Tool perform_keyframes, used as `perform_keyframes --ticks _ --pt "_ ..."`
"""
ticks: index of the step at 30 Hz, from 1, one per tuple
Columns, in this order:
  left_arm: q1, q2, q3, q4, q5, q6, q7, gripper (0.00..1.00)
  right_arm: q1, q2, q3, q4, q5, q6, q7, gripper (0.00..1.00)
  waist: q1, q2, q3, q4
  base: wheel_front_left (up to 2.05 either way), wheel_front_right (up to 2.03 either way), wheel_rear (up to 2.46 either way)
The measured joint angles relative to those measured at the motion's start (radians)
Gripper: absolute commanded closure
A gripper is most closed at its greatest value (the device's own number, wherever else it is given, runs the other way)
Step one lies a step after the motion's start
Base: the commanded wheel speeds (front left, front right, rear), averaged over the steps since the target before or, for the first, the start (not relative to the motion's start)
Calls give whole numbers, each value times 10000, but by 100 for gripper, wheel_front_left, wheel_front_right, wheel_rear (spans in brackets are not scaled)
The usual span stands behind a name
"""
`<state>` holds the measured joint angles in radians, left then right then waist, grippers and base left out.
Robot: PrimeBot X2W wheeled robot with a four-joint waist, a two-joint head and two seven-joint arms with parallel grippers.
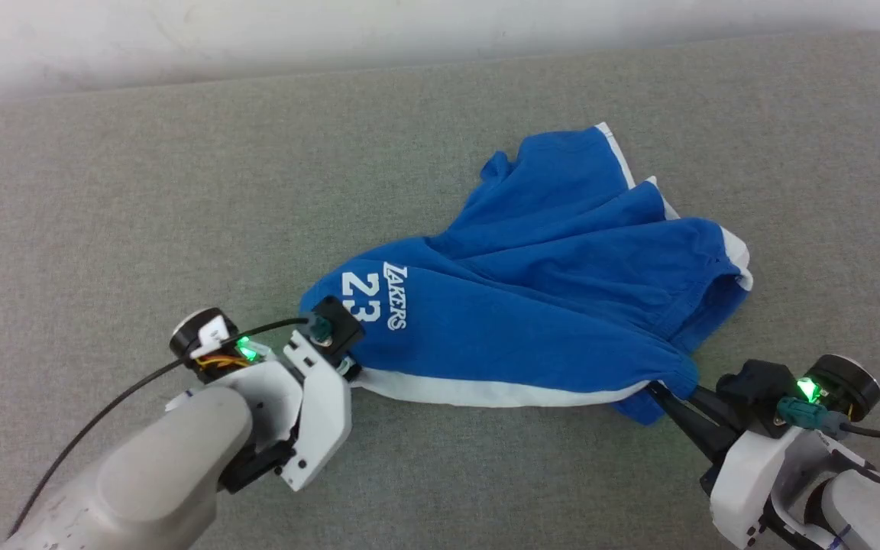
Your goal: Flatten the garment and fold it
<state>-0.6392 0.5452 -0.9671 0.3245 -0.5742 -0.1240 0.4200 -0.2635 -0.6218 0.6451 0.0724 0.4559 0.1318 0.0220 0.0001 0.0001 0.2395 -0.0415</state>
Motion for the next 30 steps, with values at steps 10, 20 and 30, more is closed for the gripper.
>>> perform_keyframes --ticks 10,20,30 --pt "420 779 1141 -1313 -717 382 -2167 100 -128 -15 -890 -533 -288 0 -876 100 0 0 -624 231 0 0 0" --pt "-1677 460 2976 -2075 -932 1085 -3616 100 -3298 -153 -1797 -936 -485 0 -602 100 -2 0 -984 675 0 0 0" --pt "-5614 -648 3739 -782 -328 1371 -4054 100 -8272 -228 -1104 265 516 10 456 100 1 0 188 839 0 0 0"
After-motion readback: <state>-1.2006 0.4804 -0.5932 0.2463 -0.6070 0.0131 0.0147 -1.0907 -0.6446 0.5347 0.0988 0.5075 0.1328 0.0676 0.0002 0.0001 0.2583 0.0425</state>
